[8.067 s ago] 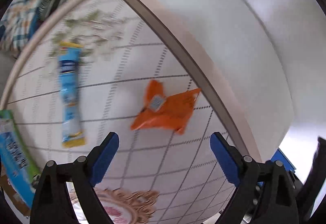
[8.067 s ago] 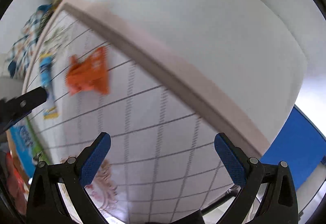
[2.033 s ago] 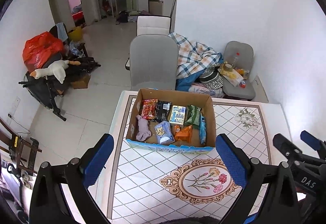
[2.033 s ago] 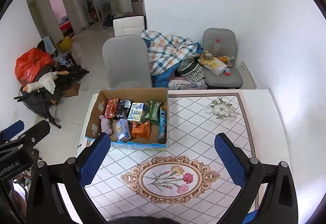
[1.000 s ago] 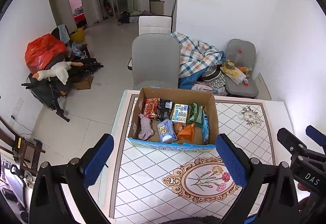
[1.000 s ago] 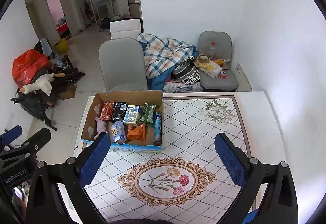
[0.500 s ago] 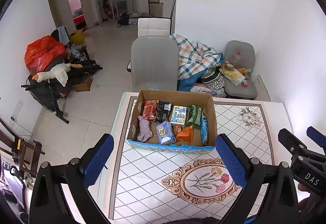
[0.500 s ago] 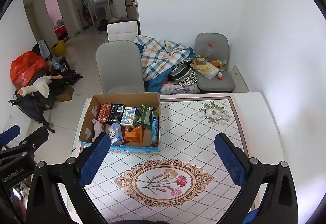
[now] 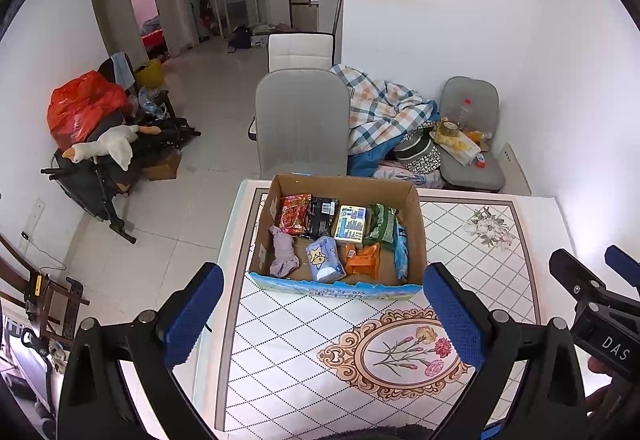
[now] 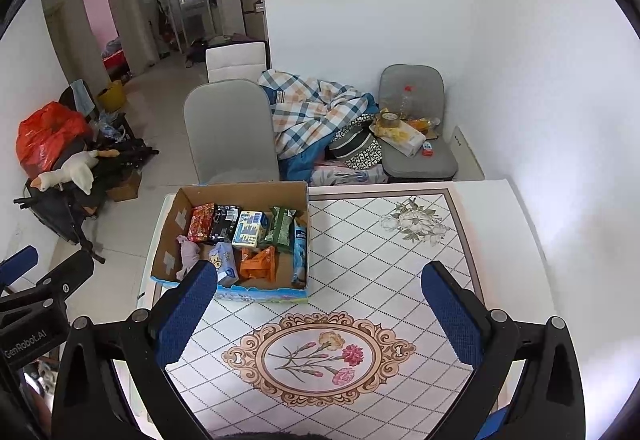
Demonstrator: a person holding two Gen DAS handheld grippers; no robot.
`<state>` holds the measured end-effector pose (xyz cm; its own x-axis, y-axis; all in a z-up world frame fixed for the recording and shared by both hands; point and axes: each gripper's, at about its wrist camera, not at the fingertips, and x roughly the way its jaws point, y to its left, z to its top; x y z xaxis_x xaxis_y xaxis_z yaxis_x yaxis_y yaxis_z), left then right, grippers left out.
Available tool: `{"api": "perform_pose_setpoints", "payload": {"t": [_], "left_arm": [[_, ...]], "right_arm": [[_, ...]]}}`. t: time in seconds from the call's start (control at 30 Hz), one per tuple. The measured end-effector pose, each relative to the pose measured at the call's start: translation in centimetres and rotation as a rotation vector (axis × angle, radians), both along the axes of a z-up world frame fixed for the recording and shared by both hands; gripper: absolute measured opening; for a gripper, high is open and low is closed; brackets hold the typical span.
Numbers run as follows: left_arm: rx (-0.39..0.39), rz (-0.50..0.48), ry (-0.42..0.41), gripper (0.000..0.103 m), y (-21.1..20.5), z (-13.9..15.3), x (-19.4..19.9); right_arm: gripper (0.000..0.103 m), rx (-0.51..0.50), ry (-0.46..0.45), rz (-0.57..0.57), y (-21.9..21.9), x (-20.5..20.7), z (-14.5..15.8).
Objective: Organize soft objects
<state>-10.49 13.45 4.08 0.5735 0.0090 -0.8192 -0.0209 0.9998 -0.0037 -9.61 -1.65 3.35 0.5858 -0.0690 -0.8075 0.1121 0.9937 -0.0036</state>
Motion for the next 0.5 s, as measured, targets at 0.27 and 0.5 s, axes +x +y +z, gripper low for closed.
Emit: {"api": "perform_pose_setpoints", "payload": {"t": [0.27, 0.5], "left_arm": [[0.001, -0.001, -0.003, 0.102, 0.15, -0.05, -0.14], [0.000, 0.007, -0.009, 0.102, 0.33, -0.11, -0.35]], "right_arm": [[0.103, -0.007, -0.005, -0.003, 0.17, 0.05, 0.07], [0.103, -0.010, -0.011, -0.008, 0.28, -0.04, 0.18]]}}
